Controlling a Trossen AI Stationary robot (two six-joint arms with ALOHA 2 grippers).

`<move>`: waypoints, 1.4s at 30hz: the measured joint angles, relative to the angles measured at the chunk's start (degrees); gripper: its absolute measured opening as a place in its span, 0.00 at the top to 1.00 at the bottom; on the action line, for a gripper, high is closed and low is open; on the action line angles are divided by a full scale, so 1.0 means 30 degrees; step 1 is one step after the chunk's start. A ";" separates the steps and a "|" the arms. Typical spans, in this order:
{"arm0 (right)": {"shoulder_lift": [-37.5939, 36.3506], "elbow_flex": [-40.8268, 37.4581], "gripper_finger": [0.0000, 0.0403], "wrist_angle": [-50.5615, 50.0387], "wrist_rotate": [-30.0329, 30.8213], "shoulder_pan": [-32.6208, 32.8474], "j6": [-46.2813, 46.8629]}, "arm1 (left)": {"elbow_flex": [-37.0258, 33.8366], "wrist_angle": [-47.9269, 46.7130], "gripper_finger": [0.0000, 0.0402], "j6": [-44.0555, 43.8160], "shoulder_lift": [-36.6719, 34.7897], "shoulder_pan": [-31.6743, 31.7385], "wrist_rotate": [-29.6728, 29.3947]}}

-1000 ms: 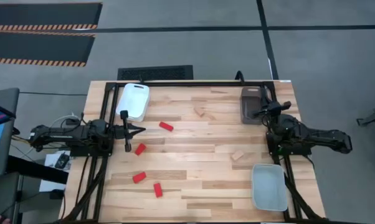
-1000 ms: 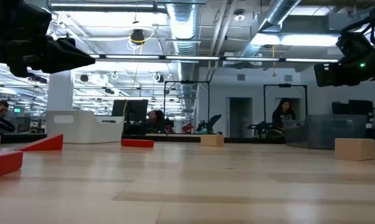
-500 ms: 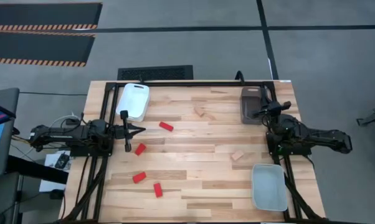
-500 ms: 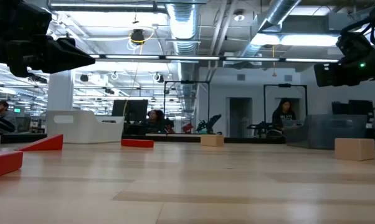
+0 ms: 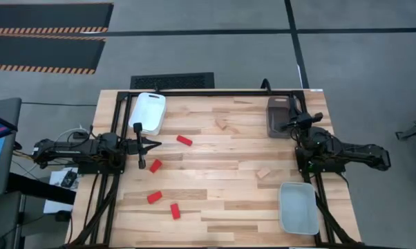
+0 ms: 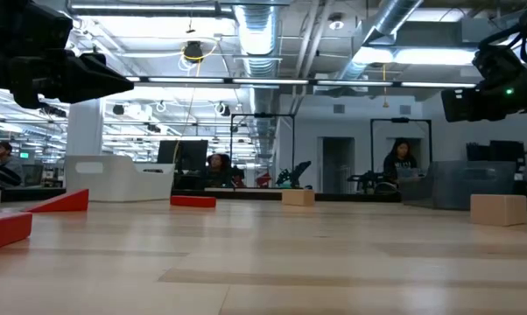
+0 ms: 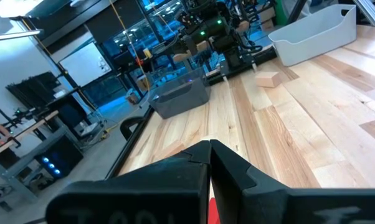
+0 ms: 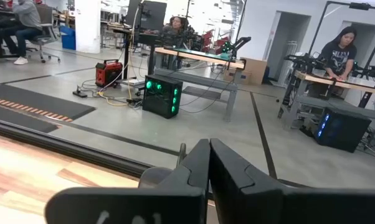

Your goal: Sort & place blocks by color

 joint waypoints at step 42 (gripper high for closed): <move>-0.0015 0.0000 0.92 0.0984 -0.1356 -0.0144 0.4819 | -0.0013 -0.0108 1.00 0.4618 0.0000 0.0006 0.1878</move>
